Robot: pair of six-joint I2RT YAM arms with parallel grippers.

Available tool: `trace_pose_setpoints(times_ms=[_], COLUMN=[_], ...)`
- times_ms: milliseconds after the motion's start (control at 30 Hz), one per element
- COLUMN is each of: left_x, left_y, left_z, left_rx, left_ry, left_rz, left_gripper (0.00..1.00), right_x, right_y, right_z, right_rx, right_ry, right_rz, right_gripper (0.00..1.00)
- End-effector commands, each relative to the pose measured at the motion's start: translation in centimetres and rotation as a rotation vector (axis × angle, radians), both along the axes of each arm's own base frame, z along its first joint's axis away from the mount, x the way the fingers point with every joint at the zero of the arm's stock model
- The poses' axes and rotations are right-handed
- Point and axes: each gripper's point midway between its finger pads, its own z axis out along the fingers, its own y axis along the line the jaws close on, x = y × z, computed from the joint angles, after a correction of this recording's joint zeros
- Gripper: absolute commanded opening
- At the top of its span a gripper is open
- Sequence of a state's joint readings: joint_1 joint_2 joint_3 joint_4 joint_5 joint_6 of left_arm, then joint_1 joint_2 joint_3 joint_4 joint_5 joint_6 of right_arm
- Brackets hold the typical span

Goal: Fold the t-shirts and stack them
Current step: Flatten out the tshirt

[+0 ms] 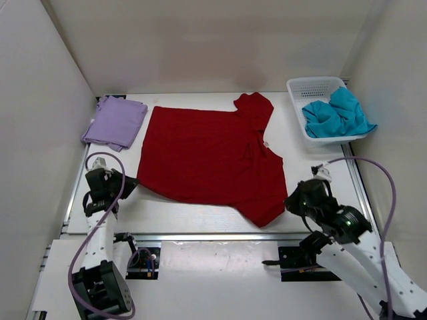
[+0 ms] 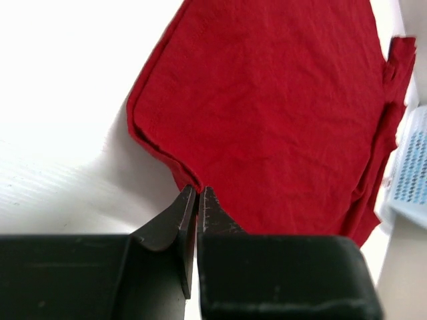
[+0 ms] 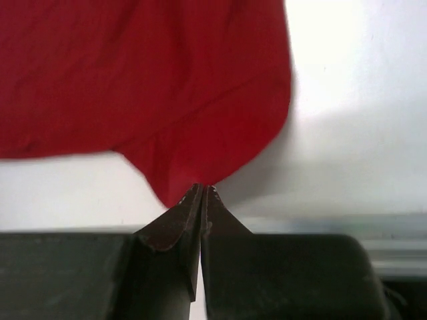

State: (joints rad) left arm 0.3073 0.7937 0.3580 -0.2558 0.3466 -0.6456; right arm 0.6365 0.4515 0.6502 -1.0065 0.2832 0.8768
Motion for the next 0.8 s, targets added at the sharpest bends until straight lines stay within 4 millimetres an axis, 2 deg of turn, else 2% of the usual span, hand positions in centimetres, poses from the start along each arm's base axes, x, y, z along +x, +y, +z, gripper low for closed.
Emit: trace_pose_setpoints(times_ms=[0,33,67,133,167,200,233,267,333,467,600,633,667,700,767], left_x=[1.3,1.7,2.0,2.9,3.2,3.8,4.0,4.9,5.6,7.3,9.2,9.7,10.3,11.0,11.8], left_y=[0.0,0.0,0.0,0.5,0.7,0.9,1.1,1.7,2.4,3.1,3.4,3.3,3.0,3.3,3.3], left_z=[0.9,0.6,0.6,0.1,0.1,0.1,-0.5,-0.1,-0.1,0.0,0.2,0.6,0.6,1.2,0.6], left_rx=[-0.046,-0.056,-0.078,-0.11,-0.123,-0.129,-0.137,-0.123,-0.149,-0.148,-0.137,-0.147,-0.143,-0.132,-0.131], left_ry=[-0.046,-0.037,-0.038,-0.03,-0.026,-0.028,-0.005,-0.023,-0.02,-0.015,-0.021,-0.031,-0.026,-0.039,-0.011], left_rz=[0.013,0.02,0.04,0.072,0.097,0.11,0.13,0.145,0.182,0.204,0.207,0.207,0.195,0.192,0.194], left_gripper=[0.0,0.0,0.0,0.0,0.0,0.0,0.0,0.0,0.0,0.0,0.0,0.0,0.0,0.0,0.0], right_x=[5.1,7.2,7.5,10.7,11.2,12.7,13.9,14.7,17.2,20.9,23.4,24.2,24.2,25.0,26.3], right_y=[0.2,-1.3,-0.3,-2.5,-3.1,-3.9,-3.5,-2.9,-2.3,-2.6,-2.6,-2.8,-2.8,-2.8,-3.1], right_z=[1.0,0.7,0.5,0.4,0.2,0.4,0.7,0.2,1.8,0.9,0.6,1.2,0.1,1.0,1.4], right_rx=[-0.068,-0.095,-0.024,0.118,0.144,0.103,0.055,0.027,0.023,0.051,0.051,0.043,0.052,0.049,0.046], right_ry=[-0.113,-0.117,-0.103,-0.117,-0.114,-0.117,-0.101,-0.075,-0.113,-0.096,-0.106,-0.13,-0.093,-0.109,-0.12], right_rz=[0.034,-0.005,0.059,0.023,0.004,-0.02,-0.014,0.009,0.002,-0.015,-0.016,-0.02,-0.015,-0.011,-0.019], right_gripper=[0.0,0.0,0.0,0.0,0.0,0.0,0.0,0.0,0.0,0.0,0.0,0.0,0.0,0.0,0.0])
